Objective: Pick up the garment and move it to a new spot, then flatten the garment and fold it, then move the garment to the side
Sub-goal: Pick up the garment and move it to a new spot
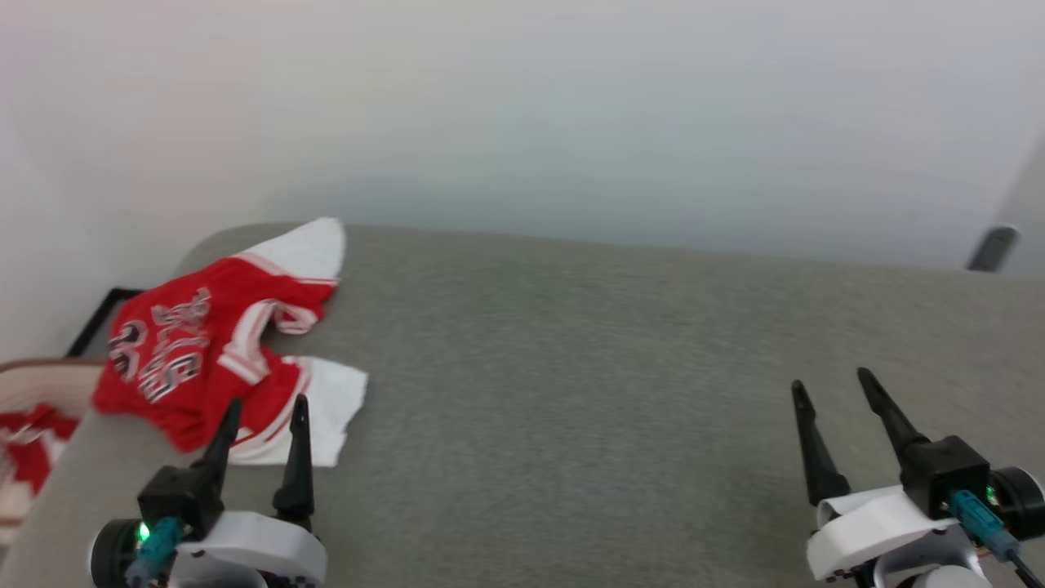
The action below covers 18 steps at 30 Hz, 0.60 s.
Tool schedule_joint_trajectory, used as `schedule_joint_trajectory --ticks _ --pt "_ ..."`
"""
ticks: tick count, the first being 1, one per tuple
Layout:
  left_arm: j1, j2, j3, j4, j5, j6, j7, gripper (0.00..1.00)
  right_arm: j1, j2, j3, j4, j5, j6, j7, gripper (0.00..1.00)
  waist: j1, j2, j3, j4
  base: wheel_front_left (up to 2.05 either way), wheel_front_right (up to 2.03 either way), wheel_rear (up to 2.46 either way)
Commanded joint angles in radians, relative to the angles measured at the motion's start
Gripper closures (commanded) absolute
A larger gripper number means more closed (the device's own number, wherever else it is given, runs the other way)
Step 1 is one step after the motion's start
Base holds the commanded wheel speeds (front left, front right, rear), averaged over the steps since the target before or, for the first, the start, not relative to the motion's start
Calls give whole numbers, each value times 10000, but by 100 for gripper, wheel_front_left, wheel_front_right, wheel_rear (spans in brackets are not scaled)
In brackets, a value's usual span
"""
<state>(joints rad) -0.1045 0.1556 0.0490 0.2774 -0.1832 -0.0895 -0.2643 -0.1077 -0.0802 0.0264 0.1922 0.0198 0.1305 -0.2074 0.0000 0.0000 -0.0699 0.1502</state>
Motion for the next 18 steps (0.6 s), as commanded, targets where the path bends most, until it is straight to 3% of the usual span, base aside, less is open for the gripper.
schedule_joint_trajectory --ticks 1,10,18 --pt "-105 -3 95 58 1 118 1 0 -127 -10 132 56 66 4 0 0 0 0 -176 870 0 0 0" --pt "-23 257 300 19 -91 283 72 0 -450 45 840 544 312 2 -72 0 0 0 -382 2768 0 0 0" --pt "125 182 540 -626 -362 544 145 0 -1147 -38 1498 962 462 2 -102 0 0 0 32 3298 0 0 0"
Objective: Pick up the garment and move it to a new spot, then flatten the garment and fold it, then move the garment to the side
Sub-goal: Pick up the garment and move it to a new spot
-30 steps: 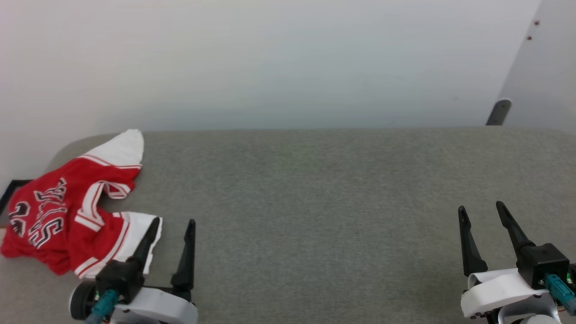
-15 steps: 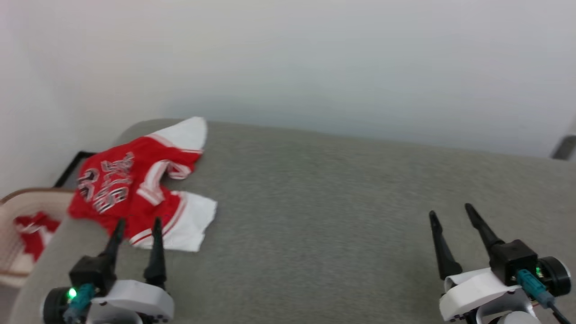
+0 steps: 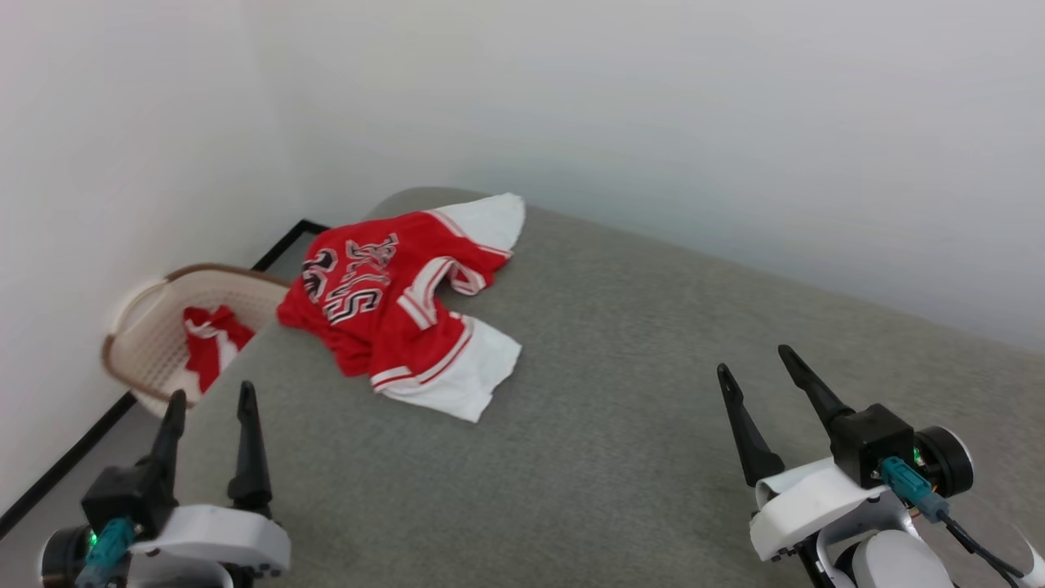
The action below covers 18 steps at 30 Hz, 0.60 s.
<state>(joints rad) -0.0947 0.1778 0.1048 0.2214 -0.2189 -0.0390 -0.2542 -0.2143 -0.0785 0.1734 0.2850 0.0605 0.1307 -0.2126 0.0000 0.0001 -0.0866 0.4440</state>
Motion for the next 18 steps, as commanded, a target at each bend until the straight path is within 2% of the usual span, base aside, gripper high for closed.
schedule_joint_trajectory --ticks 1,5,10,18 --pt "-21 -66 -53 -113 -66 7 84 0 -148 -84 58 89 75 1 -56 0 0 -1 240 388 0 0 0" --pt "-685 -73 -330 -159 -367 -311 620 0 -225 -264 29 118 122 1 -8 0 0 -1 440 511 0 0 0" --pt "-1920 257 -815 205 -760 -688 1636 0 -198 -506 -140 -305 -104 1 232 0 0 -1 1011 511 0 0 0" --pt "-4951 1364 -1315 1276 -2064 -916 3795 0 -939 -1149 82 -1758 -298 1 1023 0 0 -1 3148 -617 0 0 0"
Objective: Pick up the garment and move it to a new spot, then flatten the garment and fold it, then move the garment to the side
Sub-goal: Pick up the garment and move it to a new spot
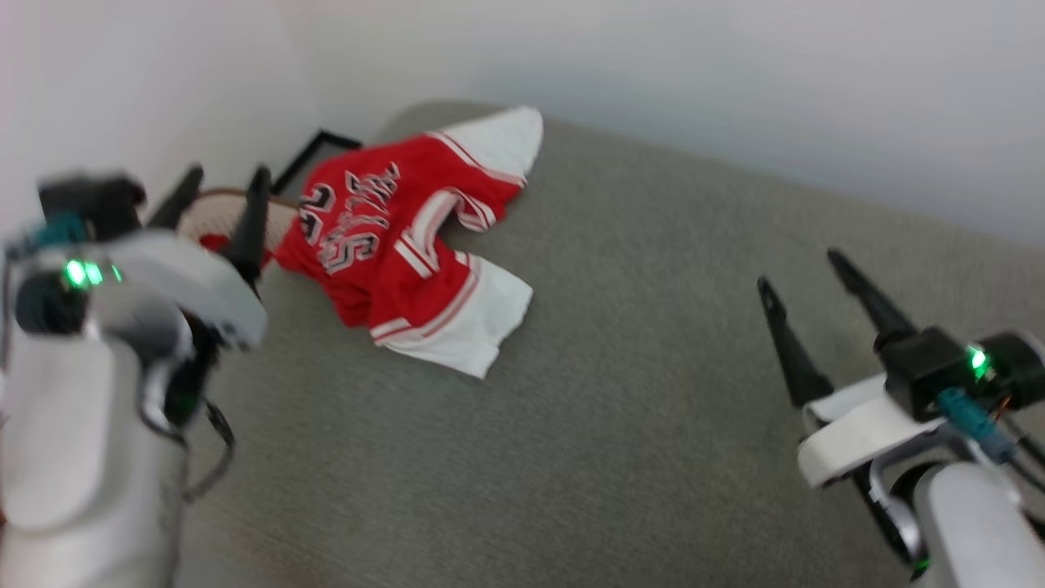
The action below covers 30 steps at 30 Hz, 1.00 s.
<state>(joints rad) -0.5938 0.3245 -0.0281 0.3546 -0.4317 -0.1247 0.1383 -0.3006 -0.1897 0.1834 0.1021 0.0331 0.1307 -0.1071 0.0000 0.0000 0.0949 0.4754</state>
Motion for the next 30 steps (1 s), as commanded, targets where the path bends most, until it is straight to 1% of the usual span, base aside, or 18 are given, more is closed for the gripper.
schedule_joint_trajectory --ticks 1,4,9,13,15,17,19,24,26,30 --pt "-281 75 -71 114 -112 -69 152 0 -189 -124 12 -109 -28 1 54 0 0 0 1621 -1081 0 0 0" --pt "-1203 534 -403 726 -655 -60 1049 0 -463 -349 18 -656 -65 -1 277 0 0 0 2384 -1517 0 0 0" --pt "-2461 1212 -918 1846 -1383 -64 2170 0 -871 -695 -21 -1460 -36 -3 501 0 0 0 3453 -2198 0 0 0" --pt "-3278 1590 -1073 2944 -1946 -54 3273 0 -1087 -805 -96 -1997 -11 -3 597 0 0 0 4125 -2666 0 0 0" --pt "-3621 1717 -1174 3485 -1964 -56 3684 0 -1145 -881 -163 -2192 -1 -3 660 0 0 0 4431 -2819 0 0 0" --pt "-3940 1708 -1124 4084 -2127 37 4060 0 -1203 -928 -204 -2345 20 -3 691 0 0 0 4694 -2930 0 0 0" --pt "-4236 1768 -1239 4581 -2030 127 4323 0 -1299 -978 -231 -2497 24 -3 708 0 0 0 4915 -3026 0 0 0" --pt "-4690 1634 -1406 5709 -1956 304 4683 0 -1411 -1011 -222 -2694 3 -3 760 0 0 0 5267 -3176 0 0 0" --pt "-4740 1573 -1703 6113 -1780 227 4837 0 -1446 -986 -209 -2753 -31 -3 786 0 0 0 5323 -3209 0 0 0" --pt "-4671 1138 -1946 6839 -1833 116 4877 0 -1472 -959 -223 -2806 -55 -3 845 0 0 0 5322 -3219 0 0 0"
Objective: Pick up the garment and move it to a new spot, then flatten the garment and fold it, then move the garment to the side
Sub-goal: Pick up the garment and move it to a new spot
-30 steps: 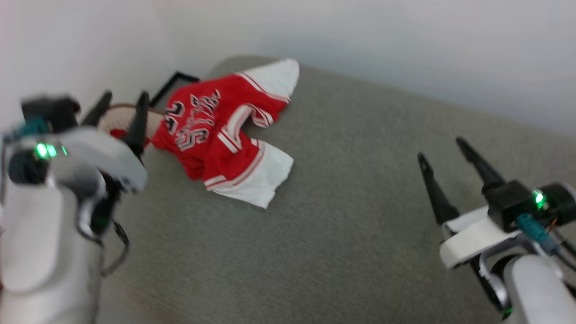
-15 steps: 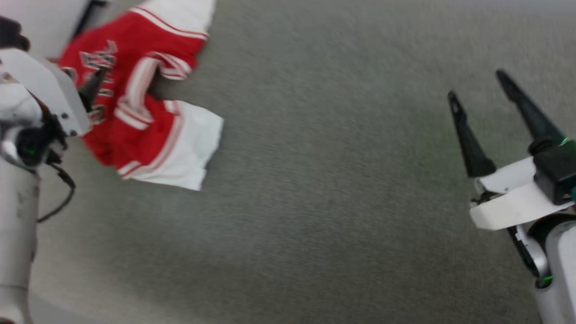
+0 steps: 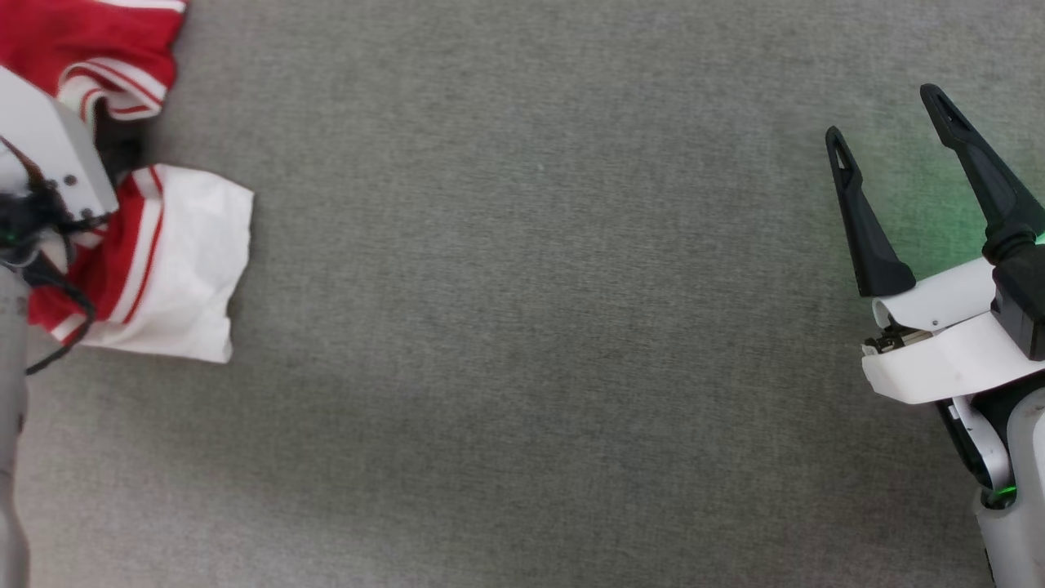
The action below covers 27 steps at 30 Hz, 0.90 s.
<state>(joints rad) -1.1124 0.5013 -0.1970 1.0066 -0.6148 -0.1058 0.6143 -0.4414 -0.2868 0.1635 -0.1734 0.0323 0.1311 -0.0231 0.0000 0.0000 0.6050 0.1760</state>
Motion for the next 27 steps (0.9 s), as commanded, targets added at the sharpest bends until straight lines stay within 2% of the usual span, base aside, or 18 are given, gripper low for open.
schedule_joint_trajectory --ticks 1,2,3,9,16,22,27 --pt "510 -725 -312 447 1 -103 48 0 -80 13 -29 -40 -52 -6 -2 0 0 0 188 -211 0 0 0" --pt "496 -782 -352 577 5 -133 -16 11 -88 14 -28 -24 -50 -6 -14 0 0 0 137 -197 0 0 0" --pt "468 -820 -403 666 6 -166 -103 100 -86 23 -31 -3 -42 -6 -11 0 0 0 79 -182 0 0 0" --pt "13 -356 -509 917 139 -201 -851 100 156 115 -129 226 41 -6 -118 0 0 0 -471 -21 0 0 0" --pt "-709 270 -829 540 402 -255 -1748 100 672 306 -344 649 93 -6 -324 0 0 0 -1442 277 0 0 0" --pt "-1035 589 -1335 -53 664 -251 -2419 100 1160 573 -466 956 105 -6 -506 0 0 0 -2330 496 0 0 0" --pt "-1354 950 -1840 -946 593 -253 -2474 100 1509 753 -585 1194 141 -6 -697 0 0 0 -3108 588 0 0 0"
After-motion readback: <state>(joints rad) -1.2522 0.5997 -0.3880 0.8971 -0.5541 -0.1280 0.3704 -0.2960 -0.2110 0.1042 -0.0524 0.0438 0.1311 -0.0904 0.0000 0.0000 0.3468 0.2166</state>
